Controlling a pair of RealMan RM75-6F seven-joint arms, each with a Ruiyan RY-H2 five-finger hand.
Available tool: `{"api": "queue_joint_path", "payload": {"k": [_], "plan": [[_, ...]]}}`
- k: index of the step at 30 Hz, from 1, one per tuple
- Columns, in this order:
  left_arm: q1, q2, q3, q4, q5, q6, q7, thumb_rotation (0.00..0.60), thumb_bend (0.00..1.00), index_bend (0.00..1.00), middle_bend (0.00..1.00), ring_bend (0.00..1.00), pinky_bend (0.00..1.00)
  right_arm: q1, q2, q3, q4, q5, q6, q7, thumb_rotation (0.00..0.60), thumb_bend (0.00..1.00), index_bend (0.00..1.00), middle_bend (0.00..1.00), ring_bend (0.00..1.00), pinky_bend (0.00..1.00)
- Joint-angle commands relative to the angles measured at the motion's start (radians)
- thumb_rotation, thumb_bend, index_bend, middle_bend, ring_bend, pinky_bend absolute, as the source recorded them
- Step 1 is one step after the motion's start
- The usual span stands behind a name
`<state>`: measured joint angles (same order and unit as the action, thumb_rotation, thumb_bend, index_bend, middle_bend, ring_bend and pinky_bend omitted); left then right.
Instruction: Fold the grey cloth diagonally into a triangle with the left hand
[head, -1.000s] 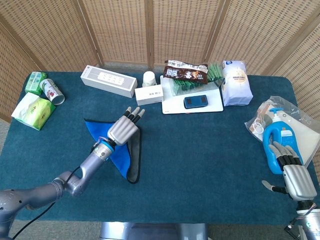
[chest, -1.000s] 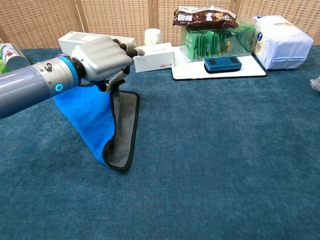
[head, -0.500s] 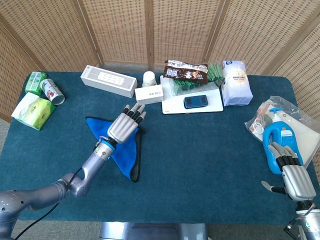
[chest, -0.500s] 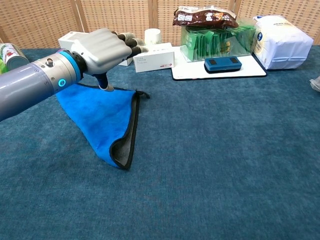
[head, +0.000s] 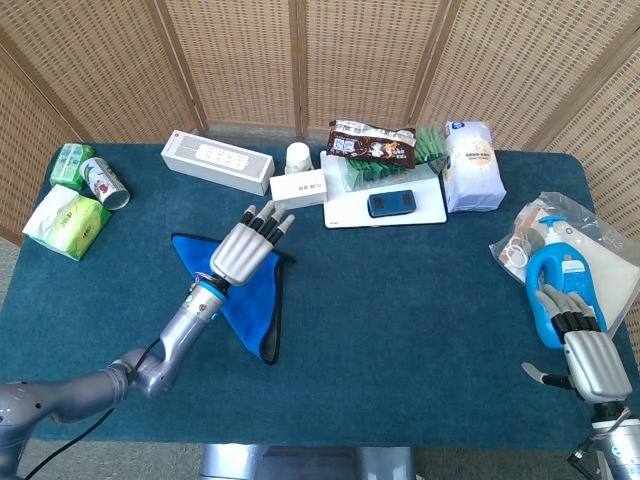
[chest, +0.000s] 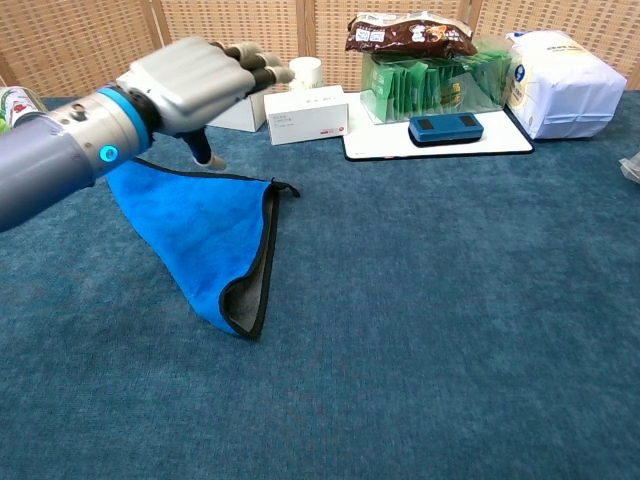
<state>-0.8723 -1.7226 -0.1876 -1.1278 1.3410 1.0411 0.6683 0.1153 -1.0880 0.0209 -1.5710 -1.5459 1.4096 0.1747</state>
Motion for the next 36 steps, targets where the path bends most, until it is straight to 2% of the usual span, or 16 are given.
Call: {"api": "queue_joint_path", "payload": {"k": [1, 8, 12, 15, 18, 20, 25, 29, 36], "plan": [[0.027, 0.040, 0.013, -0.032, 0.022, 0.034, -0.045, 0.600, 0.07, 0.00, 0.00, 0.00, 0.13, 0.000, 0.000, 0.000, 0.000, 0.001, 0.000, 0.000, 0.600, 0.00, 0.00, 0.00, 0.00, 0.00], [0.108, 0.153, 0.052, -0.140, 0.069, 0.131, -0.129, 0.600, 0.06, 0.00, 0.00, 0.00, 0.05, 0.000, -0.001, 0.001, 0.000, 0.000, 0.002, -0.004, 0.600, 0.00, 0.00, 0.00, 0.00, 0.00], [0.230, 0.285, 0.105, -0.287, 0.084, 0.242, -0.204, 0.600, 0.06, 0.00, 0.00, 0.00, 0.04, -0.004, -0.004, 0.002, -0.003, -0.003, 0.014, -0.028, 0.600, 0.00, 0.00, 0.00, 0.00, 0.00], [0.297, 0.362, 0.144, -0.354, 0.118, 0.306, -0.267, 0.600, 0.06, 0.00, 0.00, 0.00, 0.02, -0.006, -0.008, 0.004, -0.006, -0.002, 0.020, -0.046, 0.600, 0.00, 0.00, 0.00, 0.00, 0.00], [0.337, 0.394, 0.165, -0.367, 0.145, 0.352, -0.304, 0.600, 0.06, 0.00, 0.00, 0.00, 0.01, -0.006, -0.009, 0.005, -0.005, 0.000, 0.021, -0.053, 0.600, 0.00, 0.00, 0.00, 0.00, 0.00], [0.403, 0.431, 0.196, -0.377, 0.165, 0.423, -0.352, 0.600, 0.06, 0.00, 0.00, 0.00, 0.00, -0.007, -0.013, 0.008, -0.004, 0.005, 0.023, -0.067, 0.600, 0.00, 0.00, 0.00, 0.00, 0.00], [0.519, 0.468, 0.235, -0.382, 0.166, 0.523, -0.458, 0.600, 0.06, 0.00, 0.00, 0.00, 0.00, -0.010, -0.022, 0.017, 0.003, 0.015, 0.034, -0.113, 0.600, 0.00, 0.00, 0.00, 0.00, 0.00], [0.581, 0.475, 0.251, -0.377, 0.157, 0.562, -0.511, 0.600, 0.06, 0.00, 0.00, 0.00, 0.00, -0.015, -0.031, 0.027, 0.005, 0.026, 0.050, -0.151, 0.600, 0.00, 0.00, 0.00, 0.00, 0.00], [0.669, 0.494, 0.263, -0.368, 0.108, 0.571, -0.643, 0.600, 0.05, 0.00, 0.00, 0.00, 0.00, -0.037, -0.089, 0.071, 0.012, 0.062, 0.134, -0.291, 0.600, 0.00, 0.00, 0.00, 0.00, 0.00]]}}
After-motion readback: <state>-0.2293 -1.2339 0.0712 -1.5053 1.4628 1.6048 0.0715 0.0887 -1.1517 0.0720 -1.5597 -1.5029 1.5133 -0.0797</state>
